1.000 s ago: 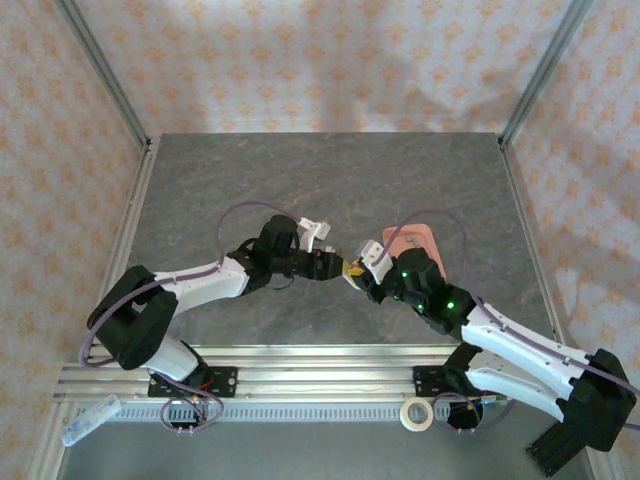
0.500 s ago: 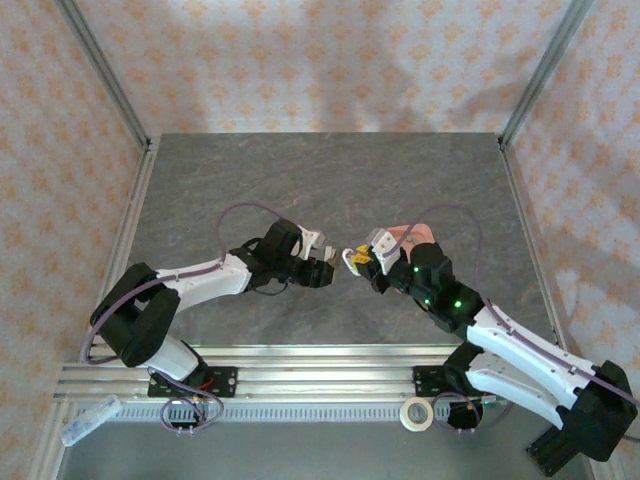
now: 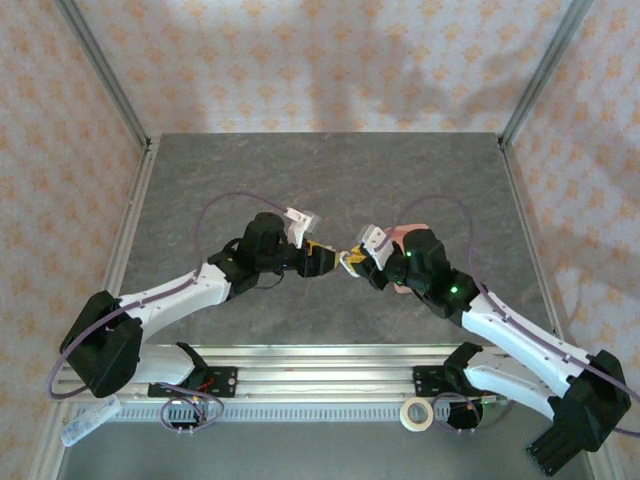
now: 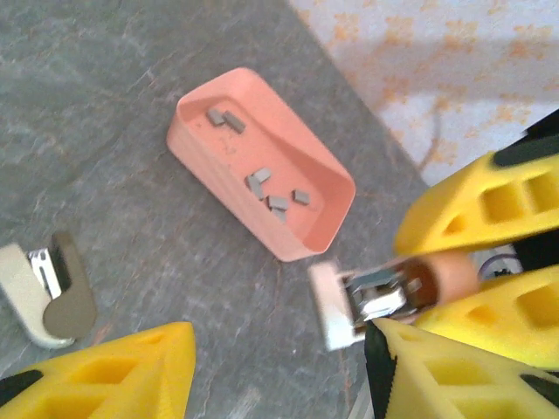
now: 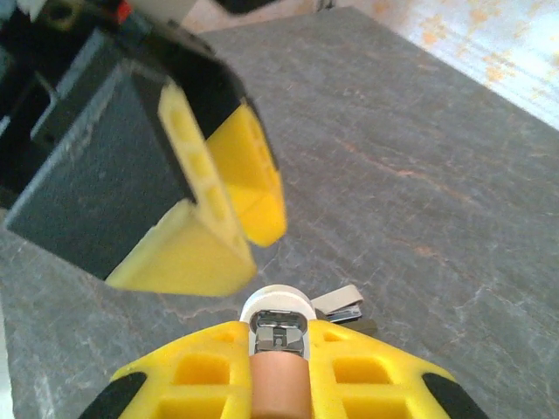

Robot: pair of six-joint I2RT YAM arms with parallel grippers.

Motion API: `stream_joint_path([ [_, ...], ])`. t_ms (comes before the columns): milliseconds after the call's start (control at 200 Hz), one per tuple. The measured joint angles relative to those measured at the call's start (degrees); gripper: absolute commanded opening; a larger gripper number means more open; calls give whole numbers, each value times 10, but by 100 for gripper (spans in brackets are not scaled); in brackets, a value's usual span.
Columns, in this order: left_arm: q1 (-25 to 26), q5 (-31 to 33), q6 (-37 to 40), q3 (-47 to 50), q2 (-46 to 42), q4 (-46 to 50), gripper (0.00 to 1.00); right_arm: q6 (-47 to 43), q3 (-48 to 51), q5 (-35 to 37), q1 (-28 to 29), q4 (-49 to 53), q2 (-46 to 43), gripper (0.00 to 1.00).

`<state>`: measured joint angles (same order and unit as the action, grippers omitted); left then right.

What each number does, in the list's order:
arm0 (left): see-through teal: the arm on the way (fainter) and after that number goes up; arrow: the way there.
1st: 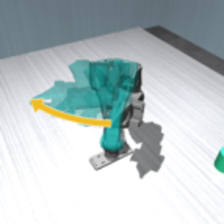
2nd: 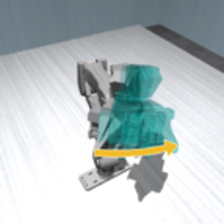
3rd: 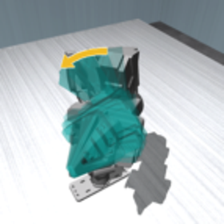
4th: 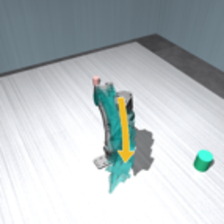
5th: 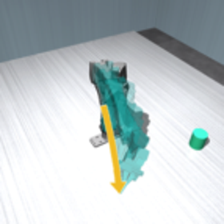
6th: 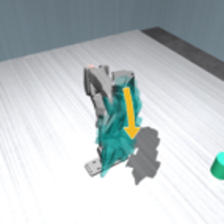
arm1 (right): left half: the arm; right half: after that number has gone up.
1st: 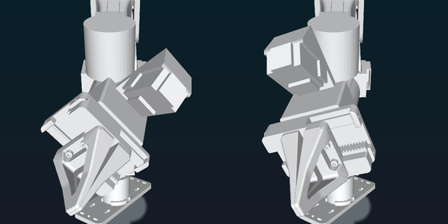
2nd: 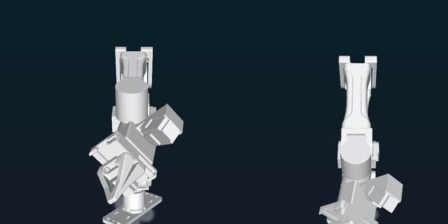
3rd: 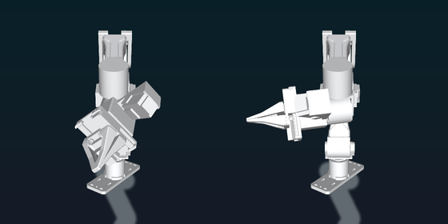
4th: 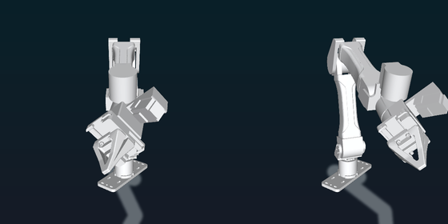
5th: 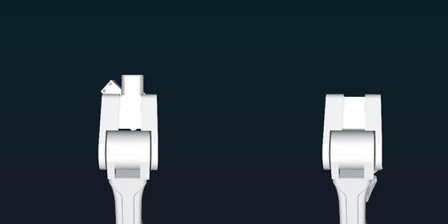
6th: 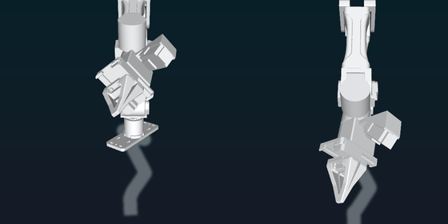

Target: Load the staples into the stapler

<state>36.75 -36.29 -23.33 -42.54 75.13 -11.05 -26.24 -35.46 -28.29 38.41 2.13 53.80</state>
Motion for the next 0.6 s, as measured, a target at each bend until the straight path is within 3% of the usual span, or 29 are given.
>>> stream_joint_path([
  [601,0,7,10,0,40,-7,49,1,-9,-32,-2,-18,23,0],
])
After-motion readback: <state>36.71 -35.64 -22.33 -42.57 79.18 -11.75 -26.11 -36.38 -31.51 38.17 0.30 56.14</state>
